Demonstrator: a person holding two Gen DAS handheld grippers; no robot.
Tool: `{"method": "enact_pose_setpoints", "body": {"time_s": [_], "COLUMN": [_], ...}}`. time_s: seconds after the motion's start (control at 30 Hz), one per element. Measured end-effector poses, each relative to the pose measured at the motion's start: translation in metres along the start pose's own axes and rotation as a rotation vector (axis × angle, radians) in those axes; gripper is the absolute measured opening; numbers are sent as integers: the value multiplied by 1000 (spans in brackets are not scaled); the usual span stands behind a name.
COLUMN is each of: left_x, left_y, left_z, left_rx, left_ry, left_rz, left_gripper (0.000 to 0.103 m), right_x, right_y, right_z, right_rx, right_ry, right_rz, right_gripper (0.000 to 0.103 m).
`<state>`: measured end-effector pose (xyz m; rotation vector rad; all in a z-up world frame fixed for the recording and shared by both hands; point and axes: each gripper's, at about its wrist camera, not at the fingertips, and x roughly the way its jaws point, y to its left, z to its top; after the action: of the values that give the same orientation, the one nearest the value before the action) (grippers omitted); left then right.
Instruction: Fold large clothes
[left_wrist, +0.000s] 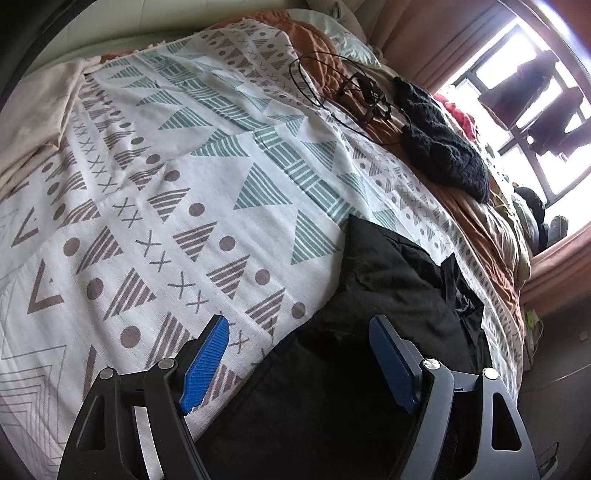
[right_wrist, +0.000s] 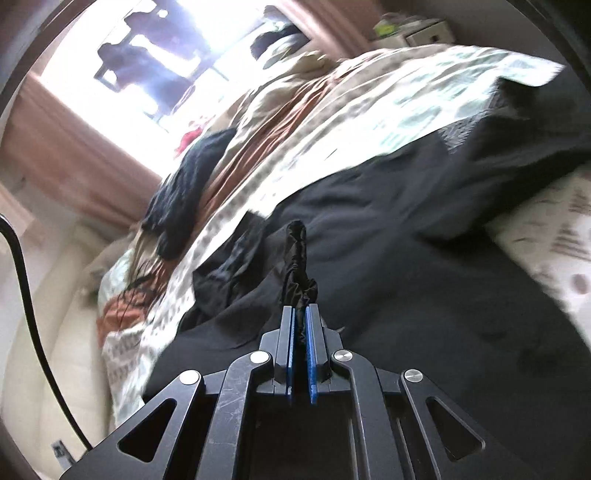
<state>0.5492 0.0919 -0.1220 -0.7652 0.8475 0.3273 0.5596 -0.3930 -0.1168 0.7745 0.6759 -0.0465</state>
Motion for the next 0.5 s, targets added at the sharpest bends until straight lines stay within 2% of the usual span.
{"method": "enact_pose_setpoints", "body": {"time_s": [0.07,0.23,0.37,0.5], "left_x": [1,5,11,24], "left_y": [-3,-5,-8,-14], "left_z": [-1,-4,-6,-9], "left_rx": [11,19,45,75], "left_ry": [1,11,22,43], "left_rz": [2,1,16,38], "left_gripper": [79,79,79,79], "right_x": [-7,-14,-6,8], "right_y": [-5,-6,-8,-25], "right_z": [5,11,13,21], "right_rx": [10,-60,-136,-120], "right_ry": [-14,-19,-10,29], "right_rz": [-16,-28,-26,-50], "right_gripper": [7,6,6,6]}}
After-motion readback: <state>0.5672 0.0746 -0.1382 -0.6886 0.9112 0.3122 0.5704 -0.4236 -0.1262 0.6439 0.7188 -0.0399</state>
